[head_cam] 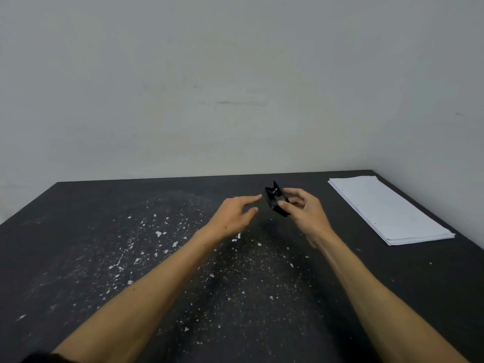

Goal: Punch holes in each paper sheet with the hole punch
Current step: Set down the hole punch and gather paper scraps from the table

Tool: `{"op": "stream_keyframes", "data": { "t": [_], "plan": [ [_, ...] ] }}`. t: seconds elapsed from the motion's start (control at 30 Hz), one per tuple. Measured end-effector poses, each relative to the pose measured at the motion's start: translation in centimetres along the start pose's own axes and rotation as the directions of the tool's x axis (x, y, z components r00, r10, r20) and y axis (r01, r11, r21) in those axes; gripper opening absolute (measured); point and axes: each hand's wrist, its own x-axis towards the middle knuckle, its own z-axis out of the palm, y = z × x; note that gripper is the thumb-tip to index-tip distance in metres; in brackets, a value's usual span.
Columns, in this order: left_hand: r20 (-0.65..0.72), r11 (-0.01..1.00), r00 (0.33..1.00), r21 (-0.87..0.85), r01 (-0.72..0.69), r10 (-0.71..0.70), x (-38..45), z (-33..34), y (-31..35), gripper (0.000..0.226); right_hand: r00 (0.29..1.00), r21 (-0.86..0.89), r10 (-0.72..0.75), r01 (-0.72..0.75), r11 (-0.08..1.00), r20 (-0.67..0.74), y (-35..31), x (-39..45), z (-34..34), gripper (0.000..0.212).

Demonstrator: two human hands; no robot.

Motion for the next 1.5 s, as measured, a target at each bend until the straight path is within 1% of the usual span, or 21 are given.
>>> {"op": "stream_keyframes", "data": {
  "t": [0.13, 0.23, 0.3, 0.47, 0.6, 0.7, 0.97, 1.13, 1.33, 1.4, 1.5],
  "plan": [
    [0.117, 0.991, 0.989, 0.087, -0.099, 0.089, 1.6, 4.6, 2.5, 0.051, 0.997, -0.206, -0.074, 0.066, 0.976, -0.034, 1.8, 0.1, -4.3, 0.037],
    [0.174, 0.99, 0.978, 0.059, -0.127, 0.115, 2.6, 8.3, 4.0, 0.054, 0.996, -0.293, -0.082, 0.069, 0.954, -0.034, 3.7, 0.0, -7.3, 0.038],
    [0.183, 0.989, 0.975, 0.049, -0.139, 0.128, 3.1, 10.4, 4.9, 0.055, 0.995, -0.331, -0.087, 0.066, 0.941, -0.046, 4.6, -0.2, -9.1, 0.038],
    [0.216, 0.974, 0.96, 0.102, -0.201, 0.175, 4.4, 14.0, 6.3, 0.053, 0.993, -0.44, -0.102, 0.066, 0.896, -0.059, 6.4, -0.4, -11.7, 0.032],
    [0.173, 0.961, 0.966, 0.168, -0.219, 0.189, 5.0, 15.2, 6.5, 0.051, 0.993, -0.517, -0.113, 0.078, 0.852, -0.035, 7.6, 0.4, -11.9, 0.031],
    [0.177, 0.957, 0.968, 0.197, -0.213, 0.179, 5.8, 15.4, 6.2, 0.053, 0.992, -0.533, -0.118, 0.082, 0.842, -0.033, 7.8, 1.5, -11.3, 0.033],
    [0.204, 0.938, 0.971, 0.293, -0.185, 0.127, 9.2, 15.7, 5.0, 0.058, 0.991, -0.54, -0.105, 0.045, 0.84, -0.08, 8.0, 4.8, -10.0, 0.032],
    [0.202, 0.935, 0.974, 0.316, -0.164, 0.102, 10.5, 15.9, 4.3, 0.059, 0.992, -0.551, -0.105, 0.047, 0.833, -0.075, 8.2, 6.5, -9.8, 0.033],
    [0.202, 0.935, 0.974, 0.314, -0.166, 0.106, 10.5, 16.0, 4.3, 0.058, 0.989, -0.543, -0.111, 0.042, 0.839, -0.096, 9.0, 6.7, -9.6, 0.035],
    [0.201, 0.939, 0.974, 0.303, -0.162, 0.103, 10.3, 15.8, 4.4, 0.058, 0.988, -0.537, -0.109, 0.031, 0.843, -0.114, 8.9, 6.4, -9.5, 0.039],
    [0.207, 0.949, 0.972, 0.27, -0.163, 0.108, 9.5, 14.8, 4.4, 0.054, 0.975, -0.537, -0.15, 0.04, 0.842, -0.163, 8.6, 5.3, -9.0, 0.054]
  ]
}}
